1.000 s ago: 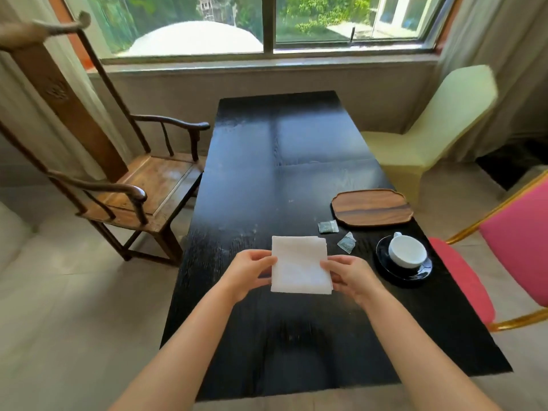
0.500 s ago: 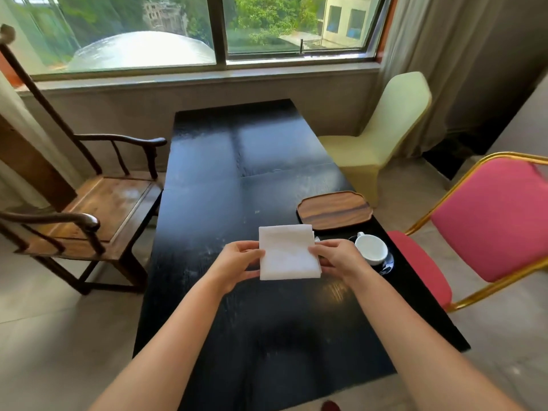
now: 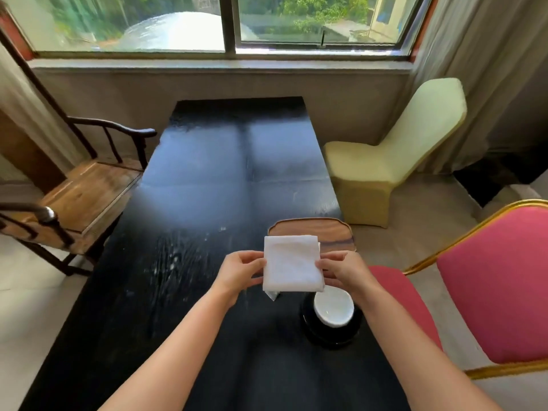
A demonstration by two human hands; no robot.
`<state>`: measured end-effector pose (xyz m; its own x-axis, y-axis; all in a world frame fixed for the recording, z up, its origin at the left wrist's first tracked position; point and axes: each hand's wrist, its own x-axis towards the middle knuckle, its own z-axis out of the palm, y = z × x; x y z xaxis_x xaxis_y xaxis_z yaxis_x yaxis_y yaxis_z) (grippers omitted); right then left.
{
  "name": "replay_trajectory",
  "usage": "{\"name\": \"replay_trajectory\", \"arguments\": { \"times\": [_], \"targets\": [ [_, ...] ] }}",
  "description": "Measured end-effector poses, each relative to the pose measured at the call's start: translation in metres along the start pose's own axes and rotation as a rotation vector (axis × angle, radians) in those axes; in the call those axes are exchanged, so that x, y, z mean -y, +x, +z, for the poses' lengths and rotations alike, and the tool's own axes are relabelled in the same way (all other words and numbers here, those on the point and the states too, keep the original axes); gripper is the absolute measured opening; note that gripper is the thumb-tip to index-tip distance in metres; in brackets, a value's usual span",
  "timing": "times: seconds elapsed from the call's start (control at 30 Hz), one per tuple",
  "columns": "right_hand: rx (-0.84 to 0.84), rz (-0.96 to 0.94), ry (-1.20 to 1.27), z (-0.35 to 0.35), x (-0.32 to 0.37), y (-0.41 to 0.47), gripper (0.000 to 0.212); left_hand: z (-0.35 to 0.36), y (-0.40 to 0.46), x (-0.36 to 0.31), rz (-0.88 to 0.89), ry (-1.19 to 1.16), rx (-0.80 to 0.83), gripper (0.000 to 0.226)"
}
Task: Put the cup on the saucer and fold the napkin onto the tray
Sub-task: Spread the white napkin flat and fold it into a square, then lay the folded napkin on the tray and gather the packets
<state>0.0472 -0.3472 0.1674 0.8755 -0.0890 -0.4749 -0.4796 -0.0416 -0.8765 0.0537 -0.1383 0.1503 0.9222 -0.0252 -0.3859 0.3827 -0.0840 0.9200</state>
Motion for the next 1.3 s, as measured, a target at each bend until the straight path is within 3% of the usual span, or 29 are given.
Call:
{"name": "replay_trajectory", "arguments": {
  "times": [0.13, 0.33, 0.7, 0.93, 1.03, 1.13, 1.2, 1.3],
  "targets": [
    [-0.007, -0.027, -0.009, -0.024, 0.005, 0.044, 0.028, 0.029, 0.029, -0.006, 0.054, 0.026, -0.158, 0.011],
    [-0.046, -0.175, -0.279, -0.023, -0.012, 0.117, 0.024, 0.051, 0.091, 0.012, 0.113, 0.198, -0.243, 0.012],
    [-0.084, -0.227, -0.442, -0.016, -0.063, 0.226, 0.015, 0.062, 0.199, 0.07, 0.14, 0.358, -0.209, 0.023],
    [-0.114, -0.228, -0.581, -0.013, -0.087, 0.249, 0.016, 0.08, 0.222, 0.106, 0.171, 0.495, -0.242, 0.026],
    [-0.144, -0.312, -0.701, -0.012, -0.09, 0.248, 0.018, 0.083, 0.219, 0.112, 0.266, 0.571, -0.25, 0.027],
    [-0.175, -0.434, -0.94, -0.013, -0.089, 0.25, 0.035, 0.082, 0.221, 0.112, 0.393, 0.825, -0.257, 0.046],
    [-0.117, -0.516, -1.095, -0.015, -0.091, 0.253, 0.054, 0.081, 0.223, 0.112, 0.487, 0.987, -0.155, 0.06],
    [-0.025, -0.515, -1.299, -0.014, -0.099, 0.261, 0.057, 0.077, 0.231, 0.118, 0.438, 1.248, 0.059, 0.073]
  ]
}}
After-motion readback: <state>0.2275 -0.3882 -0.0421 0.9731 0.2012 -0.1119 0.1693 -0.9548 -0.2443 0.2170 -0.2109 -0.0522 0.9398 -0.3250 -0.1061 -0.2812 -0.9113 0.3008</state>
